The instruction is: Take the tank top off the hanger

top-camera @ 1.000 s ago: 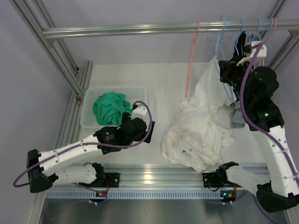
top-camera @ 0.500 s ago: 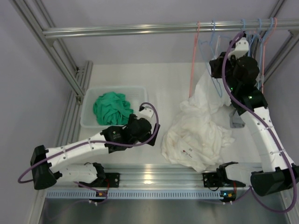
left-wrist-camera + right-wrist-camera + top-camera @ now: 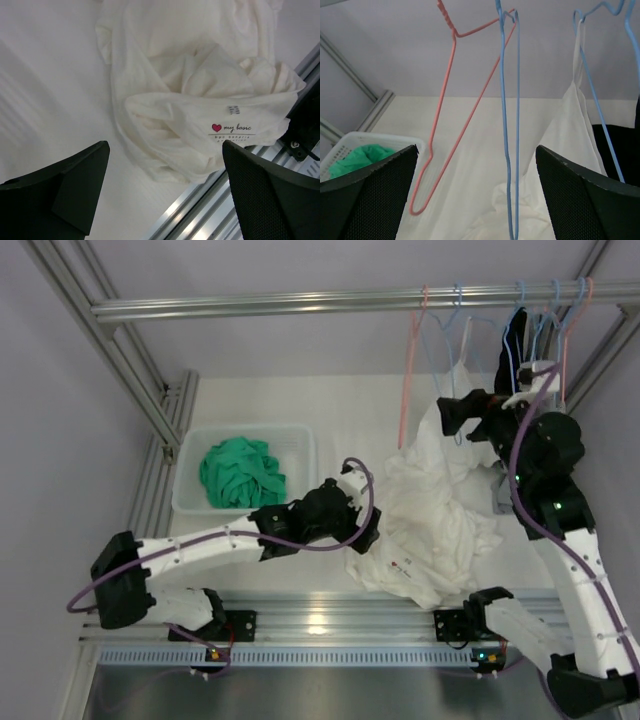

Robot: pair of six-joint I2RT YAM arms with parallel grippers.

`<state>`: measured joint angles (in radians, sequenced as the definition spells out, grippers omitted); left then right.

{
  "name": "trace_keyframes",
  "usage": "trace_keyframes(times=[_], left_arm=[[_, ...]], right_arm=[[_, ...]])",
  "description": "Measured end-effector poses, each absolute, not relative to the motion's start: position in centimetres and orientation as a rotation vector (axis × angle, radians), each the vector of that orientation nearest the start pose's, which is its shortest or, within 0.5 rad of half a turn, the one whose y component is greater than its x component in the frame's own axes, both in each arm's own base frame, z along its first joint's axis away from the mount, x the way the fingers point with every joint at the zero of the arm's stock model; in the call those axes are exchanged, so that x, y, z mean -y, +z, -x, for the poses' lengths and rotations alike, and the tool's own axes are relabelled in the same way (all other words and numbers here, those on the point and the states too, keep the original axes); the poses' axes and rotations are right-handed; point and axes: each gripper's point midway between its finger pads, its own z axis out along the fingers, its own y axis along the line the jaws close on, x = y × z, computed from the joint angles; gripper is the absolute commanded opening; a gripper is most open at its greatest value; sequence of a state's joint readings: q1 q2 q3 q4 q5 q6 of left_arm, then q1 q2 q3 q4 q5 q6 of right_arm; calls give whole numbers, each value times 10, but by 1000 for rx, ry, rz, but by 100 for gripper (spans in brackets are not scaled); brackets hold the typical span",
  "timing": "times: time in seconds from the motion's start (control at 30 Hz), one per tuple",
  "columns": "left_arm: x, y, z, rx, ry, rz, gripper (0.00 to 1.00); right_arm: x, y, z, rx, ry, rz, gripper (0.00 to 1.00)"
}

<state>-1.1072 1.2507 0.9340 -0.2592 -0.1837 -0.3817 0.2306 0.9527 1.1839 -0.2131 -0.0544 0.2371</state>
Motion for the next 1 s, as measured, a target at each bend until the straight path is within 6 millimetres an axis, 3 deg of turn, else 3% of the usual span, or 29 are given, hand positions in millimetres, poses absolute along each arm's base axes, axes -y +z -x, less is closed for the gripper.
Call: trace_keyframes(times=[0.1, 0.3, 0.37, 0.47, 0.63, 0.73, 0.77, 0.9, 0.93, 1.0], left_arm=[[369, 160, -185, -2090, -736, -747, 99], [442, 113, -173, -2069, -760, -895, 99], [465, 101, -175, -2057, -749, -907, 99], [486, 86, -187, -2053, -703, -881, 99], [508, 56, -215, -2058, -567, -824, 99], [512, 25, -221, -2069, -490, -834, 99], [514, 24, -220, -2061, -480, -827, 97], [514, 22, -214, -2058, -452, -776, 32], [512, 22, -213, -2053, -447, -748, 4], [505, 22, -210, -2053, -435, -710, 0]], right_arm=[[-86, 425, -288, -1494, 415, 32, 99], [-44, 474, -192, -1258, 364, -53, 99], [-39, 489, -171, -1209, 363, -46, 99], [-41, 491, -166, -1211, 362, -16, 99], [-50, 465, -172, -1300, 365, 34, 99], [-52, 459, -171, -1322, 365, 49, 99], [-52, 459, -171, -1323, 366, 51, 100], [-53, 461, -166, -1311, 372, 64, 99], [-53, 461, -165, -1306, 375, 68, 99], [-54, 462, -162, -1300, 381, 77, 99]])
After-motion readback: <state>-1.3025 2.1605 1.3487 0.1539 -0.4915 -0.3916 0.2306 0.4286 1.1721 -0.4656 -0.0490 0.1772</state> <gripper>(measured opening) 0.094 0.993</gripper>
